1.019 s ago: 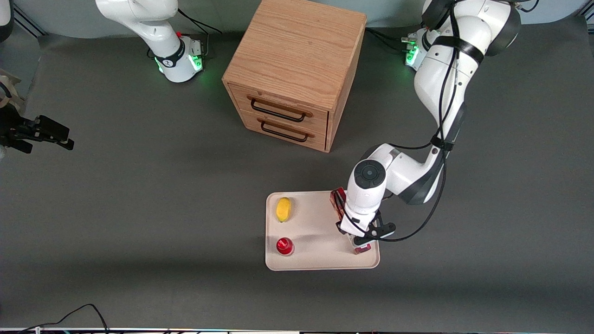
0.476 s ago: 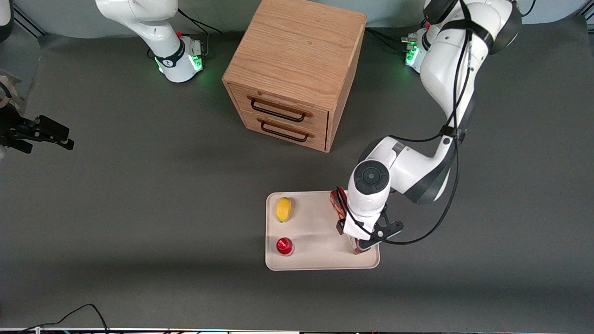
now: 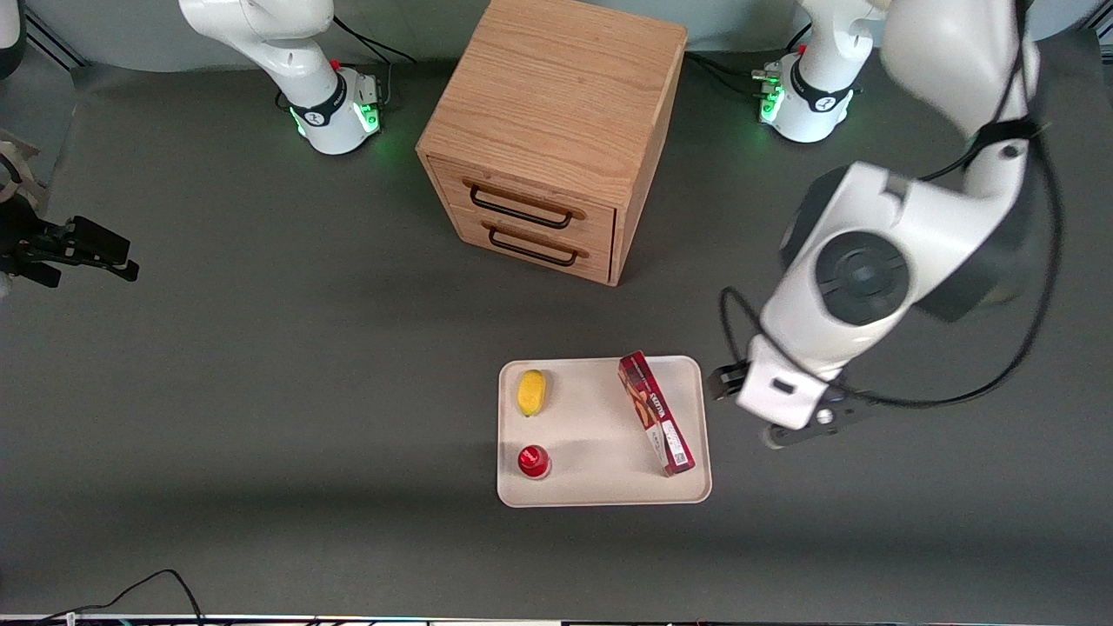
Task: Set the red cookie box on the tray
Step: 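Raise the open left gripper away from the tray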
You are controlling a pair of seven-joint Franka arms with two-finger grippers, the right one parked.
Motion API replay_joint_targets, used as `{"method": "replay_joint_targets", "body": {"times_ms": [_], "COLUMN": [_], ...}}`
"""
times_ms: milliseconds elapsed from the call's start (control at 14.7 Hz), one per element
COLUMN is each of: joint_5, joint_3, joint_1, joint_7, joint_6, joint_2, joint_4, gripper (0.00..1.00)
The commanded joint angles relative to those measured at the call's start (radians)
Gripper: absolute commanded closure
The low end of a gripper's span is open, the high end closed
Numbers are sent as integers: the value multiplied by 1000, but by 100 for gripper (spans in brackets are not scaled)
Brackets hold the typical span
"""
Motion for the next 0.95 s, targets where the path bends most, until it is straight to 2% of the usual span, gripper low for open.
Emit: {"method": "replay_joint_targets", "body": {"times_ms": [0,68,136,408,544,680,883], "joint_5": [-92,-136,-150,-149,-152,-166,-180], "joint_3": [125,202,251,392,468,505,508], "joint_1": [35,32,32,35,33,33,30], "joint_7": [232,323,404,667,745,771,768], "joint_6": [42,43,43,86,111,115,103], "joint_2": [-258,-318,-364,-526,-561,-561,-559], "joint_4": [-316,-372,-412,-585,-618,-615,-605], "gripper": [0,0,0,0,0,0,0]}}
